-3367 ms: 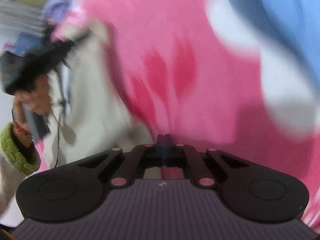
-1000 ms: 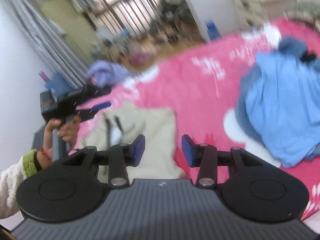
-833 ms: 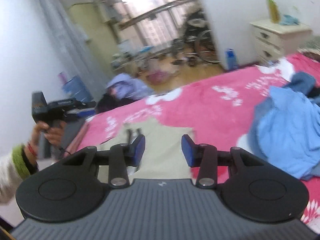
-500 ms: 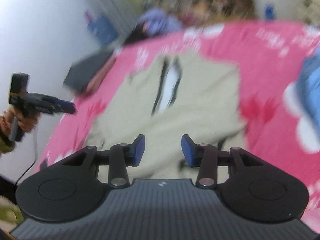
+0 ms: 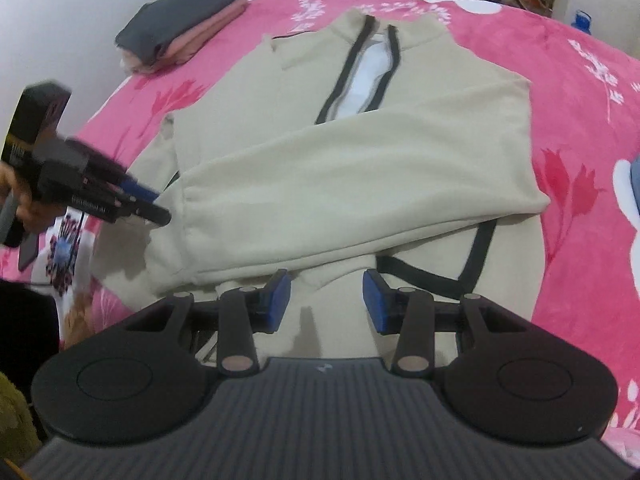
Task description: Fold clothes
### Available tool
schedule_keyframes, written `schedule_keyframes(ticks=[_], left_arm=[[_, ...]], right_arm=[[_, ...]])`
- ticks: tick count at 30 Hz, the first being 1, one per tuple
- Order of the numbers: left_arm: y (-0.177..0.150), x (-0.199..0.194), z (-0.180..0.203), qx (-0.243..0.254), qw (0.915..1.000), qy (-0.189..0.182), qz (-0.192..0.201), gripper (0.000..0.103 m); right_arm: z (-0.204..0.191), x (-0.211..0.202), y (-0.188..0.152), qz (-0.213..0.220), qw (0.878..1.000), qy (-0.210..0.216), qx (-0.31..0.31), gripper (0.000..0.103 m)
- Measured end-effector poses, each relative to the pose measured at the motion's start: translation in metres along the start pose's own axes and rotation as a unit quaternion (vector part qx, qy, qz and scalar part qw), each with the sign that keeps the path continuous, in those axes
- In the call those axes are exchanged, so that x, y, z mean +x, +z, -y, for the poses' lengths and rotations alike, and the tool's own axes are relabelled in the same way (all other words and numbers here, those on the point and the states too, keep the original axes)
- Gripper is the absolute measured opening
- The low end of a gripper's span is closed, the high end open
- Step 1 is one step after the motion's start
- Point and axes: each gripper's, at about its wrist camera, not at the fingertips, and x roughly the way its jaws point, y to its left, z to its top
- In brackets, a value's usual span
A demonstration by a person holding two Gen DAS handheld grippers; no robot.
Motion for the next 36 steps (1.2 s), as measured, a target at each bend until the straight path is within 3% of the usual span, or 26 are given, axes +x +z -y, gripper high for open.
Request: schedule_keyframes(ticks=[8,10,13,18,23,27,31,36], left_arm=[[-0.009,-0.021,-0.004,0.007,0.9996,0.009,0.027,0.004],[-0.011,-0.014,-0.005,0.021,0.9991,0.035,0.014,0.005],[-0.014,-0.003,-0.010,0.019,0.9994,0.027,-0.009,0.005],[-0.013,-0.020,-0.009,0.027,0.9988,0.038,0.014,0.035],[-0.006,-0.048,-0.014,0.005,0.9946,0.058,0.086,0.036],[0.002,-0.027,0.008,0.024,0.9962,0.021,0.081,0.036],[-0.006,0.010,0.031,0.075,0.9944,0.041,0.062,0.036],[-0.007,0.010,0.028,0.080,0.9943,0.035,0.062,0.037]], right_arm=[[0.032,-0.002,-0.006,0.006,0.998,-0.001,0.062,0.039],[0.037,0.005,-0.008,-0.005,0.997,-0.011,0.071,0.039],[0.042,0.006,-0.004,-0.001,0.997,-0.022,0.076,0.040],[0.051,0.000,0.015,0.028,0.995,-0.063,0.069,0.039],[0.074,0.015,0.042,0.064,0.990,-0.108,0.070,0.038],[0.094,0.042,0.047,0.060,0.988,-0.114,0.080,0.036],[0.112,0.068,0.023,-0.003,0.986,-0.145,0.081,0.031],[0.112,0.040,0.024,0.016,0.984,-0.140,0.108,0.031]])
